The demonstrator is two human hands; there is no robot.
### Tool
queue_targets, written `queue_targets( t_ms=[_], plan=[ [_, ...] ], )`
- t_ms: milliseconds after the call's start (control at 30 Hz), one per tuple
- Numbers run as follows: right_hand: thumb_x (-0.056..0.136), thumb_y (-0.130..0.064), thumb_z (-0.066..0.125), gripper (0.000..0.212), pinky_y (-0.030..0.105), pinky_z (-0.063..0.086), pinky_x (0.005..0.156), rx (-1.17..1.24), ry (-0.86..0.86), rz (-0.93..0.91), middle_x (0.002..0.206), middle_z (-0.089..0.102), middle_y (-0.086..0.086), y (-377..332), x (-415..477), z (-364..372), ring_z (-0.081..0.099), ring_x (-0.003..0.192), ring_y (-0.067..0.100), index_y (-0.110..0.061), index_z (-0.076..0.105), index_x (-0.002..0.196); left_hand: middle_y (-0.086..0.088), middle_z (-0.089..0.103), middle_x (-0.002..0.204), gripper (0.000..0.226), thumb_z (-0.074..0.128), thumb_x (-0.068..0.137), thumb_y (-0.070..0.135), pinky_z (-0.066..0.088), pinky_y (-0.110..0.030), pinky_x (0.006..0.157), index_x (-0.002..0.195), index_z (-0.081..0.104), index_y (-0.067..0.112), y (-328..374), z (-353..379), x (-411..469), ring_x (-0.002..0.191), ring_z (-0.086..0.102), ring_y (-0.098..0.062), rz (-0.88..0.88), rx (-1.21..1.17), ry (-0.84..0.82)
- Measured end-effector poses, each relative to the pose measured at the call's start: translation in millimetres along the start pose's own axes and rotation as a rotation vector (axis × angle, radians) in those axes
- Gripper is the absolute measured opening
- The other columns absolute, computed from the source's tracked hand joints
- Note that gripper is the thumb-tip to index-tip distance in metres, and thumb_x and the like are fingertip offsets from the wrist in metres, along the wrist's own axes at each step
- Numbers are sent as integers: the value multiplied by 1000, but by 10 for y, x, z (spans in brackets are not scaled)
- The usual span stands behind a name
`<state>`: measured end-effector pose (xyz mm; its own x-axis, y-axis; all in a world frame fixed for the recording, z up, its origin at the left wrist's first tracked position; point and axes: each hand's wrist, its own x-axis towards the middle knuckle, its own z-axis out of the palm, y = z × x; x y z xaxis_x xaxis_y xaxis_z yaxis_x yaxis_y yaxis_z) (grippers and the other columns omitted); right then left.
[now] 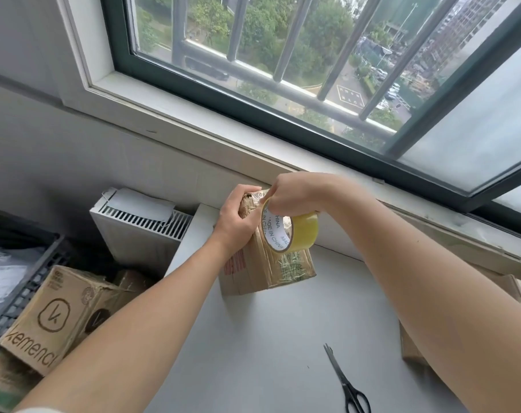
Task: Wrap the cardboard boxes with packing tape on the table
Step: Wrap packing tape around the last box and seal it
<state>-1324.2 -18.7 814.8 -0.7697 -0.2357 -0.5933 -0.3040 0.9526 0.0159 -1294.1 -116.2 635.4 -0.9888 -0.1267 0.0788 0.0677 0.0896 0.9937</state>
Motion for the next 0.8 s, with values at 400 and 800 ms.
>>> queue_targets(
  t_ms=[400, 800],
  plan=[
    [94, -26, 44, 39, 32, 52, 67, 34, 73, -21, 100, 70, 4, 84, -13, 82, 66, 88, 22, -25, 70, 123, 12, 66, 110, 29, 63, 89, 27, 52, -35, 91, 116, 63, 35, -141, 189, -24, 100, 62, -13, 17, -112, 149],
    [95, -23, 42, 41, 28, 45, 58, 40, 41, 10, 103, 70, 7, 121, 88, 215, 64, 87, 25, -22, 68, 127, -3, 67, 109, 22, 59, 77, 50, 50, -27, 81, 96, 63, 40, -284, 212, 11, 97, 64, -16, -53, -122, 98]
  ],
)
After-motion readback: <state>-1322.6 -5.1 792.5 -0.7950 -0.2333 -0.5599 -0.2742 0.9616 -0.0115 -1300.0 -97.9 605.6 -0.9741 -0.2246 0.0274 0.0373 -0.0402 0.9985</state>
